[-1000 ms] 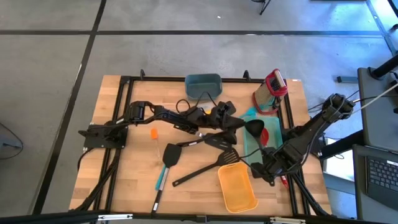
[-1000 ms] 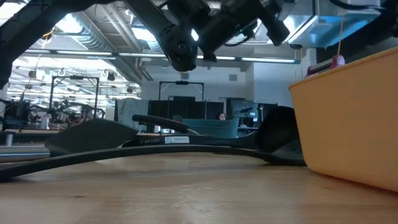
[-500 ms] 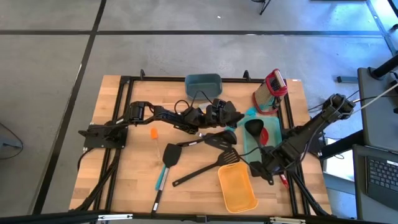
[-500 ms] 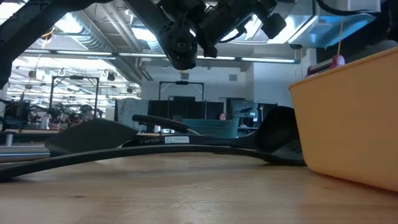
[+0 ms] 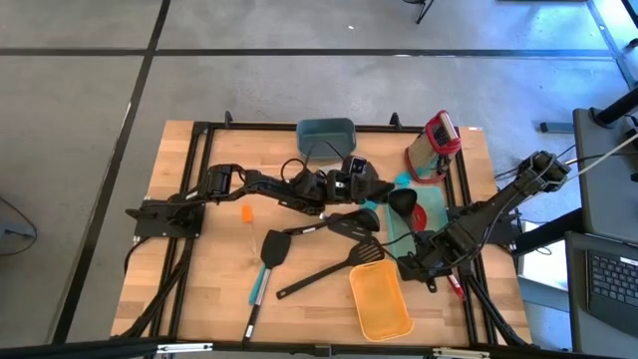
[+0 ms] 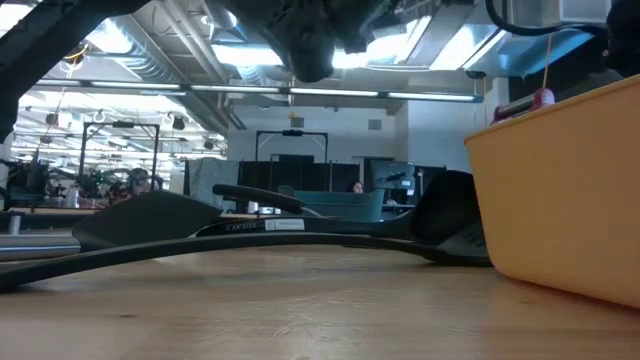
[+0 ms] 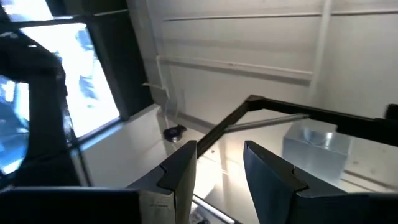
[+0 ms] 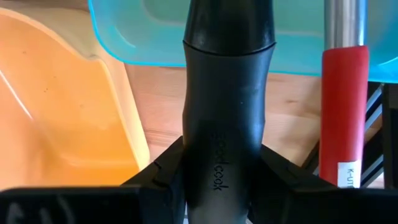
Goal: Pick & Place Kitchen Items
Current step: Put the black serving spoon into the green bin
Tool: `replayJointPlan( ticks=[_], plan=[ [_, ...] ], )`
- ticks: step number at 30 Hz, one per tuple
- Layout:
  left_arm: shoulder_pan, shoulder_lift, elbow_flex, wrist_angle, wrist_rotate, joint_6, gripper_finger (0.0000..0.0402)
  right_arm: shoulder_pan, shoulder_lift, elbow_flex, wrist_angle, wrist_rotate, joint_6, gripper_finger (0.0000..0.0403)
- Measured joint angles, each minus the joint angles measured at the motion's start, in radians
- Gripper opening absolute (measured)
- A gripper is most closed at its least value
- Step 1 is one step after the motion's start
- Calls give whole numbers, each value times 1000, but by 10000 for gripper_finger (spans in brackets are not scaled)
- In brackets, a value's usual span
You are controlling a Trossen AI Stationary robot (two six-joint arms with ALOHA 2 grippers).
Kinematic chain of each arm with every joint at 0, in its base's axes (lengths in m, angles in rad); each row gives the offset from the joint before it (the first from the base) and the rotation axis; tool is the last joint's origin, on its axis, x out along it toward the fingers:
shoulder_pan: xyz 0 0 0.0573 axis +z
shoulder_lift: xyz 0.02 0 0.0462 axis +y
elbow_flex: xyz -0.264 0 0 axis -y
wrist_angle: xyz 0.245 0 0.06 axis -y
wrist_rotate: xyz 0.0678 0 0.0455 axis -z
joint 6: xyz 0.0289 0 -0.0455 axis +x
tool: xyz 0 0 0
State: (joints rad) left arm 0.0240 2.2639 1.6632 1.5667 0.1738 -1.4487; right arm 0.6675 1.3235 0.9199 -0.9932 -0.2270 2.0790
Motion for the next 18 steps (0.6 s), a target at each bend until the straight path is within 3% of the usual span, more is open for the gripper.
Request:
replayJointPlan(
  ticks=[8,15,18],
  plan=[
    [1,-1,119,1,11,30,127,0,0,-80,102,-40,-2,125],
    [1,-1,147,-1,33,39,128,1,0,-98,137,-39,-4,125],
    [1,-1,147,-4,34,41,127,2,0,-98,132,-40,-17,143]
  ],
)
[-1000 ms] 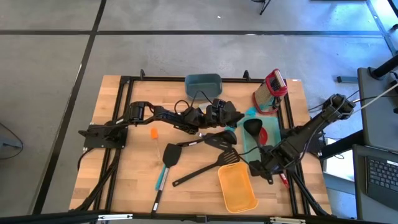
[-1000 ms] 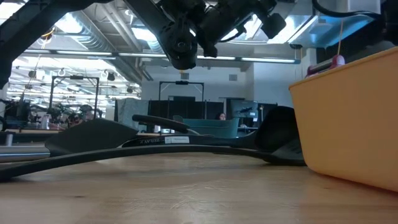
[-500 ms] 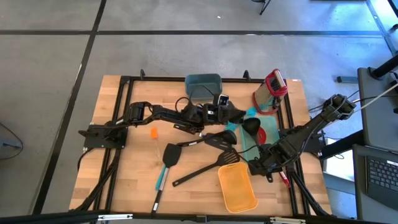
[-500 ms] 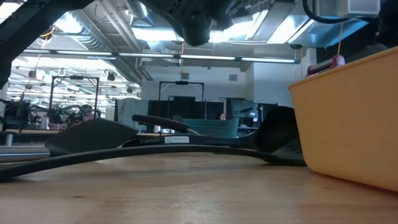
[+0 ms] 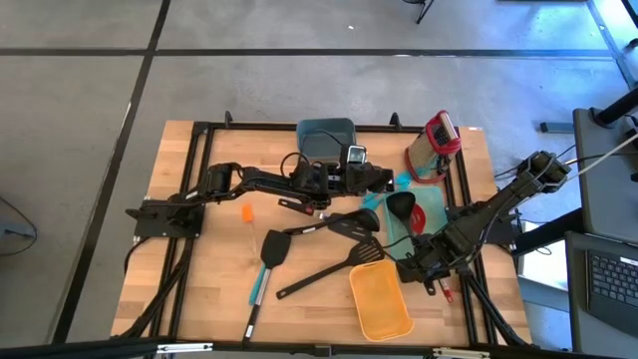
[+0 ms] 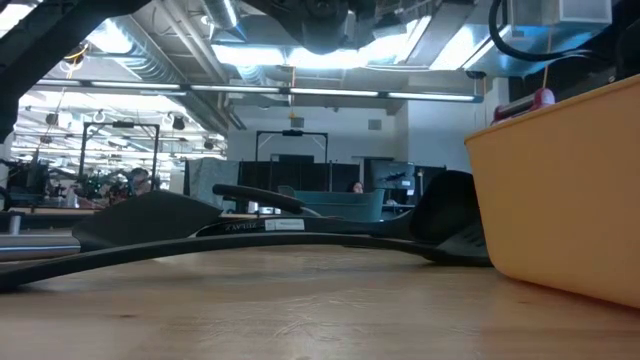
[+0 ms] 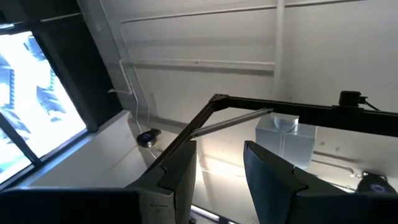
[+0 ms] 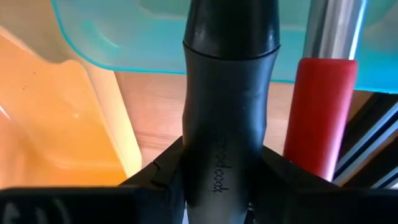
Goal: Pick & Place Kitchen Items
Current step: Put the black serving spoon into the green bin, then put the small orange spatula into the yellow bin
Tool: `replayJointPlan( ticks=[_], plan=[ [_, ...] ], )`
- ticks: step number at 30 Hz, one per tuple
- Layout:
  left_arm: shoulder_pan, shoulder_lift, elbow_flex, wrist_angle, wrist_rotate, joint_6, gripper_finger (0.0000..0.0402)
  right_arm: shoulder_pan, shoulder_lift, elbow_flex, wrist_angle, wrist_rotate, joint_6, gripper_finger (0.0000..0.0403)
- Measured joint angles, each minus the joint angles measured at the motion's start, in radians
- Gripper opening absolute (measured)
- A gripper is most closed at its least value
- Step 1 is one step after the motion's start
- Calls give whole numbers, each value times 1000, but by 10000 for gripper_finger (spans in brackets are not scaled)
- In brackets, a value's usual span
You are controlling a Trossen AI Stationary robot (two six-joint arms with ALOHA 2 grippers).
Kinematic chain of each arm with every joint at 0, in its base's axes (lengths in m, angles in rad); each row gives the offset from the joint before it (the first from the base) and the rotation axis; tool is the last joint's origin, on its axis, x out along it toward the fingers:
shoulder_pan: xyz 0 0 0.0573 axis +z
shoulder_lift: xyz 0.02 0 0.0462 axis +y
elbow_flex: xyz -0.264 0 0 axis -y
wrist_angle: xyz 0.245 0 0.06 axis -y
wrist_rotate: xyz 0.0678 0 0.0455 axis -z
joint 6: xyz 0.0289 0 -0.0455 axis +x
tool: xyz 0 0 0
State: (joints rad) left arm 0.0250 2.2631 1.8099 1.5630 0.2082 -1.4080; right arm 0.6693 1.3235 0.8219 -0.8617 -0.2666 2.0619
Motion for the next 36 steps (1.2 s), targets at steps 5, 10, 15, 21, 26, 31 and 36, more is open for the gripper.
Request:
replayJointPlan(
  ticks=[5,10,15,21,26,31,36],
  plan=[
    [0,0,0,0,0,18,127,0,0,0,1,0,-9,206],
    [1,0,0,0,0,24,127,-1,0,0,2,0,-31,254],
    [1,0,0,0,2,24,127,-12,0,21,-7,4,-105,272],
    [0,0,0,0,11,27,127,-37,0,121,-136,58,-165,260],
    [0,0,0,0,21,26,127,-67,0,226,-243,145,-218,249],
    [0,0,0,0,22,77,127,-94,0,317,-291,229,-287,247],
    [0,-4,23,0,57,68,128,-95,0,356,-248,290,-395,248]
  ],
)
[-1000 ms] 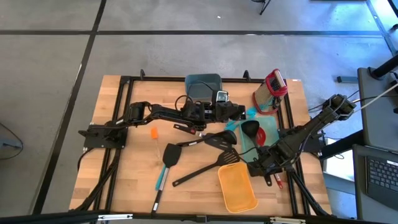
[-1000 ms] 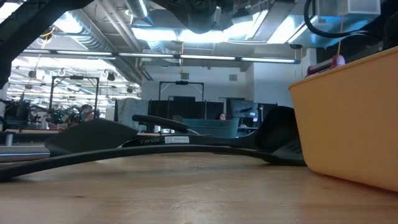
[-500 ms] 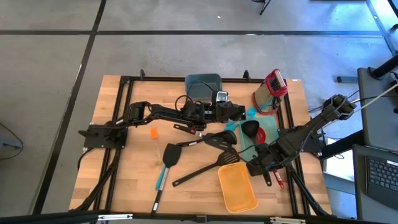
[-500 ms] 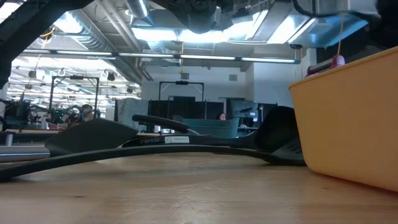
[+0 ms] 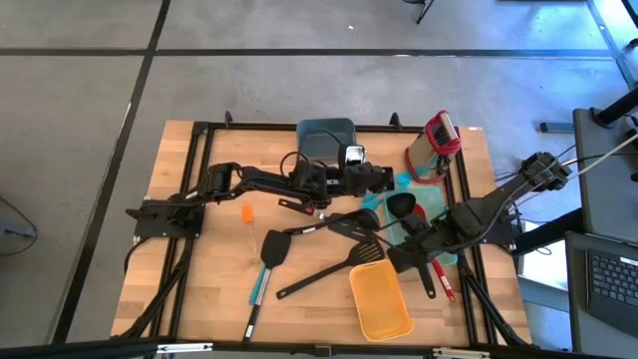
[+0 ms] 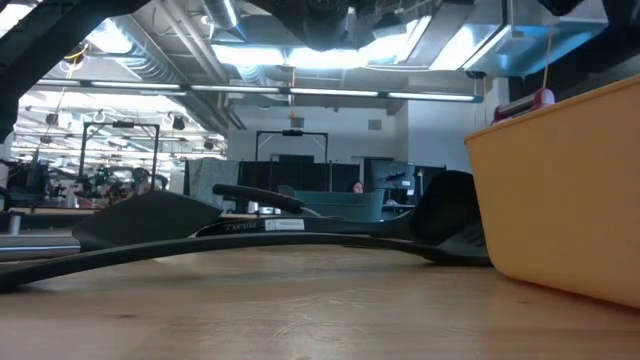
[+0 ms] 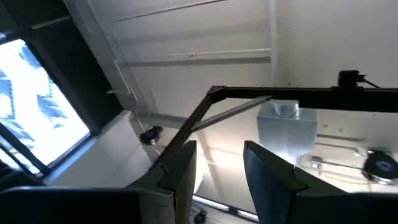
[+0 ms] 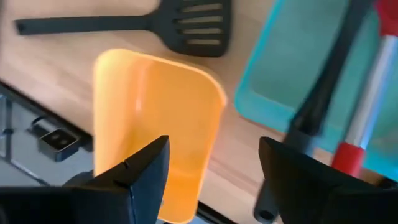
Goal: Pick & Place Kitchen Items
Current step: Put the small orange spatula into the yellow bin
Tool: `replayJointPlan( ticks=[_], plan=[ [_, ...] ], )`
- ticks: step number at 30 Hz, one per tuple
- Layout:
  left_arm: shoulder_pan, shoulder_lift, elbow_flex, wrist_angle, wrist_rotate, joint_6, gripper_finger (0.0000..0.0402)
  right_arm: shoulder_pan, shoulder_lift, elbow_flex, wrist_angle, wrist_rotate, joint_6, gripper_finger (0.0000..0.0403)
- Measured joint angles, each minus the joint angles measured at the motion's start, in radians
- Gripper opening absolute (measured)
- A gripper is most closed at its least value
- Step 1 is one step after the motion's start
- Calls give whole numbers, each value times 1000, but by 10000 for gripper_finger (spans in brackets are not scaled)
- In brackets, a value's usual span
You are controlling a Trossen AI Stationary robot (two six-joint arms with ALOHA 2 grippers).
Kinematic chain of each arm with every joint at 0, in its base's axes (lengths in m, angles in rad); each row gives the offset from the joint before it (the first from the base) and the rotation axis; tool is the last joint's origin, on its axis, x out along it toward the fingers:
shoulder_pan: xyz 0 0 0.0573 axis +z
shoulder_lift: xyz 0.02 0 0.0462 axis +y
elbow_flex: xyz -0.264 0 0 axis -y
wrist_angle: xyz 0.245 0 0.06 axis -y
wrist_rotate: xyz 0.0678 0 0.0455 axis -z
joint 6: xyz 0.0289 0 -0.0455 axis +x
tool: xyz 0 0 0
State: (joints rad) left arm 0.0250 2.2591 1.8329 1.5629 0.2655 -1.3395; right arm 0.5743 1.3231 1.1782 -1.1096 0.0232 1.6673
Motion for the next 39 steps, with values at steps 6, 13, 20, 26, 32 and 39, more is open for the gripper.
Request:
replayJointPlan(
  ticks=[6,13,20,26,32,39],
  plan=[
    [7,-2,130,-1,169,-97,127,-6,0,0,87,79,-100,248],
    [6,-5,354,-231,431,-119,127,-35,0,0,134,142,-112,248],
    [-37,-6,503,-687,768,-88,127,-55,0,0,178,141,-112,248],
    [-87,-6,517,-775,888,-141,127,-66,0,0,179,142,-112,248],
    [-163,-5,507,-804,872,-153,127,-92,0,0,179,126,-113,248],
    [-213,-4,500,-813,850,-106,87,-92,0,0,179,122,-133,248]
  ],
)
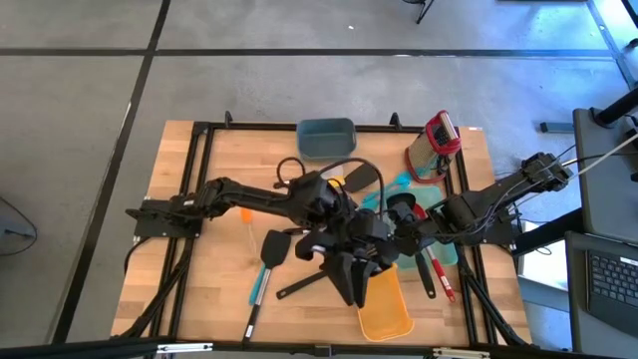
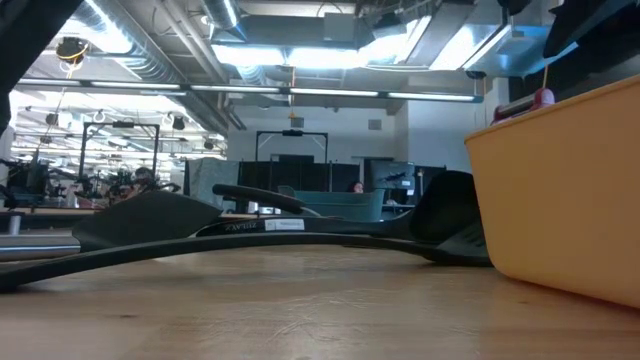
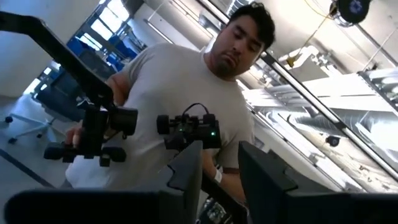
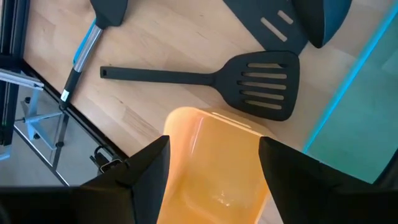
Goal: Pick & Place Kitchen Items
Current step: Put the small orange spatula into the yellow bin
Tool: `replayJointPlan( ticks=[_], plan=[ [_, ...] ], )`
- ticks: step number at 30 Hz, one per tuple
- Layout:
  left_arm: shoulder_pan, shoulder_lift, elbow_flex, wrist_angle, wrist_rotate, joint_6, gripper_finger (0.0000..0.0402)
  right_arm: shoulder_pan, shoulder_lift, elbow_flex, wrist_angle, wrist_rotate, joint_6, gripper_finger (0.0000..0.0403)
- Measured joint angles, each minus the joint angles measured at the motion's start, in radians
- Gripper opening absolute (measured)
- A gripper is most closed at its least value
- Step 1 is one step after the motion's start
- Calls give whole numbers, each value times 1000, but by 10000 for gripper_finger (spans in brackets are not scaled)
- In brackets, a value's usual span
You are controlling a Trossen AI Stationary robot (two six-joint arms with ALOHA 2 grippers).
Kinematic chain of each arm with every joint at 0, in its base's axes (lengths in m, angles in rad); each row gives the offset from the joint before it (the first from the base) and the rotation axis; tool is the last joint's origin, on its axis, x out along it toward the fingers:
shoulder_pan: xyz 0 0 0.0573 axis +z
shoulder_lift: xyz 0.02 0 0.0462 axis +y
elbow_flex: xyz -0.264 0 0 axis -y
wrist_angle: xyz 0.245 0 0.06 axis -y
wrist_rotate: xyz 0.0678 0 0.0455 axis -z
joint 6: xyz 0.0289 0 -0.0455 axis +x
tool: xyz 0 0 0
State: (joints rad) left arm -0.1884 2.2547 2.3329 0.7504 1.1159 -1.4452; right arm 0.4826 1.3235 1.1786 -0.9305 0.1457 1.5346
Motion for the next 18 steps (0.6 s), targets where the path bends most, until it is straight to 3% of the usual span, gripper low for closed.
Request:
replayJointPlan(
  ticks=[4,9,13,18],
  plan=[
    [-2,0,0,51,15,8,57,0,0,0,5,0,0,248],
    [-10,0,-35,133,17,-29,51,0,0,0,19,0,0,248],
    [-14,-10,-134,389,-14,-176,52,-5,0,0,20,0,1,248],
    [-15,-80,-383,735,-126,-321,46,-27,0,0,25,1,1,248]
  ],
)
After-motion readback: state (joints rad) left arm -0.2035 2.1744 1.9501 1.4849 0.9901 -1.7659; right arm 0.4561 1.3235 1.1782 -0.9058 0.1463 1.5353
